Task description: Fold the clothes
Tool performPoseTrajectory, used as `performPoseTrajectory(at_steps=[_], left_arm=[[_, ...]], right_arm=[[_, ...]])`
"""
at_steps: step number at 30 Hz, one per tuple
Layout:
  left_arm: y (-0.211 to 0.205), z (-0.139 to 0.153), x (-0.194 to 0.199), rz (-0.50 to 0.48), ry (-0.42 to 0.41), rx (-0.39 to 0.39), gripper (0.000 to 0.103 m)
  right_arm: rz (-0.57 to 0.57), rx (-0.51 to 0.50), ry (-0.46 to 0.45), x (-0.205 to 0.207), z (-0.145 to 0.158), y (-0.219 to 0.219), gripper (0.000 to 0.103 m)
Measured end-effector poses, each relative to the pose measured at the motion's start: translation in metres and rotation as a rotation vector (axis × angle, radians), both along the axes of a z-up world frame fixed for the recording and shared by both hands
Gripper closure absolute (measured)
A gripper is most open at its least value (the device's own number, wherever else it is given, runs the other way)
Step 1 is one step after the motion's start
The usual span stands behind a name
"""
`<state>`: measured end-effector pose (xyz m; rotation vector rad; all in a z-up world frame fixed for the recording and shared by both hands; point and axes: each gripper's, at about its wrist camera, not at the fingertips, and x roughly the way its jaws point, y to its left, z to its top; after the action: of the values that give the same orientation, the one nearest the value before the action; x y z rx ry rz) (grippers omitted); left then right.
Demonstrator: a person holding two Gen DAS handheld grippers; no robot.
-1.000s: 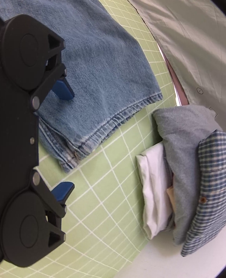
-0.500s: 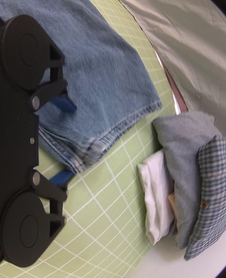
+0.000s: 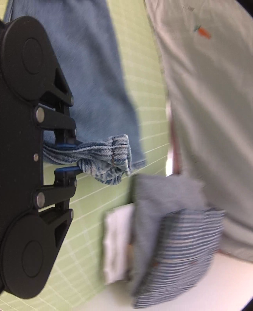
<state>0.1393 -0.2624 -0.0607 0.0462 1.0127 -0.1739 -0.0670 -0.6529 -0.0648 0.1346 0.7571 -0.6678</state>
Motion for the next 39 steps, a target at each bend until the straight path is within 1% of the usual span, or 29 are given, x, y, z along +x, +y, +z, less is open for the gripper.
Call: performPoseTrajectory(at_steps=[3,7,8,10,13,15,17,18,19,20,21,22,23,24,25,29,31,32,35,37,39], left_arm=[[0.015,0.007,-0.011,0.008,-0.029,-0.015,0.0],[0.037,0.009,-0.023,0.037,-0.038,-0.039,0.0],[0.043,0.009,-0.025,0.046,-0.036,-0.045,0.0],[0.054,0.007,-0.028,0.062,-0.031,-0.049,0.0],[0.068,0.005,-0.031,0.086,-0.024,-0.051,0.0],[0.076,0.004,-0.032,0.093,-0.021,-0.054,0.0],[0.083,0.003,-0.031,0.1,-0.021,-0.047,0.0],[0.085,0.002,-0.03,0.105,-0.019,-0.043,0.0],[0.088,0.0,-0.028,0.111,-0.015,-0.044,0.0],[0.09,-0.001,-0.026,0.115,-0.01,-0.045,0.0],[0.091,-0.003,-0.024,0.115,-0.004,-0.05,0.0],[0.092,-0.005,-0.022,0.116,0.003,-0.053,0.0],[0.094,-0.007,-0.02,0.115,0.009,-0.053,0.0],[0.095,-0.009,-0.018,0.116,0.013,-0.05,0.0],[0.097,-0.012,-0.016,0.117,0.018,-0.046,0.0],[0.101,-0.02,-0.008,0.125,0.041,-0.047,0.0],[0.102,-0.022,-0.005,0.122,0.049,-0.053,0.0],[0.102,-0.023,-0.003,0.119,0.052,-0.055,0.0],[0.1,-0.024,0.0,0.11,0.061,-0.045,0.0],[0.1,-0.026,0.002,0.109,0.072,-0.05,0.0],[0.1,-0.03,0.003,0.111,0.088,-0.063,0.0]], right_arm=[[0.09,-0.044,-0.044,0.019,0.02,0.034,0.085],[0.251,-0.046,-0.102,0.047,0.033,0.097,0.086],[0.304,-0.05,-0.096,0.053,0.03,0.117,0.086],[0.422,-0.067,-0.042,0.063,0.011,0.159,0.086],[0.582,-0.101,0.103,0.069,-0.033,0.214,0.085],[0.643,-0.11,0.21,0.067,-0.061,0.239,0.083],[0.648,-0.168,0.235,0.061,-0.065,0.25,0.077],[0.645,-0.176,0.237,0.06,-0.061,0.25,0.067],[0.64,-0.17,0.235,0.06,-0.056,0.248,0.06],[0.623,-0.162,0.225,0.058,-0.05,0.245,0.048],[0.6,-0.153,0.21,0.057,-0.044,0.243,0.043],[0.576,-0.138,0.191,0.056,-0.036,0.24,0.042],[0.549,-0.12,0.167,0.055,-0.029,0.235,0.036],[0.518,-0.1,0.141,0.053,-0.022,0.229,0.027],[0.484,-0.078,0.113,0.051,-0.016,0.223,0.024],[0.339,0.009,0.007,0.044,0.002,0.199,0.022],[0.256,0.044,-0.028,0.044,0.005,0.187,0.018],[0.225,0.054,-0.018,0.048,0.002,0.181,0.018],[0.154,0.052,0.083,0.065,-0.021,0.17,0.018],[0.152,0.119,0.105,0.071,-0.035,0.169,0.018],[0.185,0.165,0.136,0.075,-0.047,0.177,0.018]])
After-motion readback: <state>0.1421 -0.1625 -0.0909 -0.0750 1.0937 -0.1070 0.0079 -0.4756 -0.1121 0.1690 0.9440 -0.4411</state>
